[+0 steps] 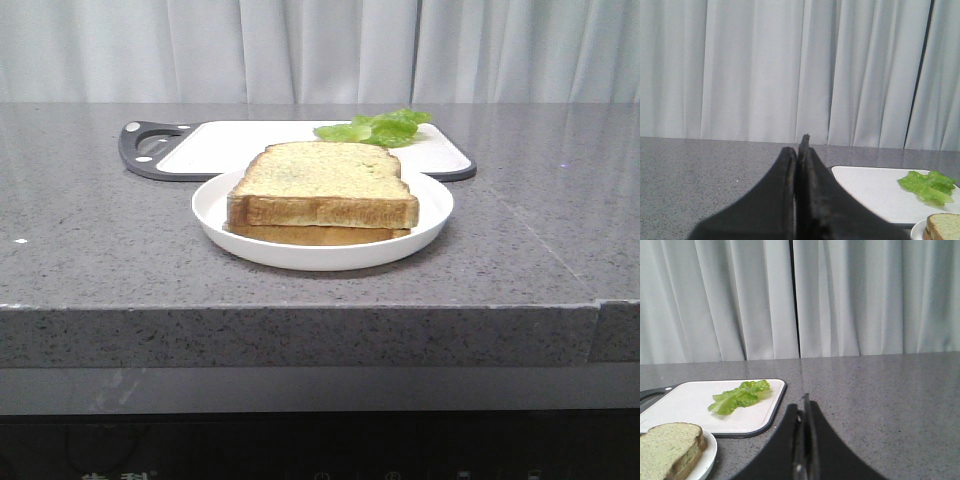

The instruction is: Left arm grabs bread, right arm adds lettuce

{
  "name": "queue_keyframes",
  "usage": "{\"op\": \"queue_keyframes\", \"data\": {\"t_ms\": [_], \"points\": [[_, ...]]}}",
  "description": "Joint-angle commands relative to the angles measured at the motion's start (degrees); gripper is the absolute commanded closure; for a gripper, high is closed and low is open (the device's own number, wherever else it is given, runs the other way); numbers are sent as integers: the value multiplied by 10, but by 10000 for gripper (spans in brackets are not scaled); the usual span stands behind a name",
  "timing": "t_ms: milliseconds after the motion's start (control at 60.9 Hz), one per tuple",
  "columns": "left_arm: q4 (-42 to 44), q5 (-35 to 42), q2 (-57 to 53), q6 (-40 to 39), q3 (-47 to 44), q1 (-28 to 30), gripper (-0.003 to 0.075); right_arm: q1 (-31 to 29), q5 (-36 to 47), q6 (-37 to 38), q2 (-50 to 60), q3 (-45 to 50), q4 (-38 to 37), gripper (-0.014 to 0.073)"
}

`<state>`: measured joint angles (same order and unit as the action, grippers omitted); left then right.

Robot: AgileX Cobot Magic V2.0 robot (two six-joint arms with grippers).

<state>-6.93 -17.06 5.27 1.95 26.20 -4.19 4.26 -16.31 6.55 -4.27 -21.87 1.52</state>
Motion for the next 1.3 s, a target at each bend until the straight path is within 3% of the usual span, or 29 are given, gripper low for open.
{"op": "queue_keyframes", "data": {"t_ms": [0, 230, 689, 755, 804, 902, 985, 1067, 1280], "points": [[-6, -9, 45, -2, 64, 0, 741, -2, -15, -3, -48, -68, 1, 712], [-18, -99, 141, -2, 154, 0, 741, -2, -123, -3, -153, -155, 2, 712], [-42, -141, 208, -2, 156, 0, 738, -2, -155, -3, -241, -151, 2, 702], [-42, -154, 219, -2, 156, 0, 696, -2, -155, -4, -242, -151, 2, 642], [-42, -159, 228, -2, 156, 0, 635, -2, -155, -5, -242, -151, 2, 547], [-57, -167, 254, -2, 156, 0, 385, -2, -155, -5, -242, -151, 2, 258], [-93, -177, 274, -1, 157, 0, 236, -2, -155, -5, -242, -151, 2, 127], [-130, -205, 304, 20, 163, -3, 213, -2, -155, -5, -242, -151, 2, 87], [-271, -259, 410, 106, 200, -41, 278, -2, -158, -5, -242, -151, 2, 93]]}}
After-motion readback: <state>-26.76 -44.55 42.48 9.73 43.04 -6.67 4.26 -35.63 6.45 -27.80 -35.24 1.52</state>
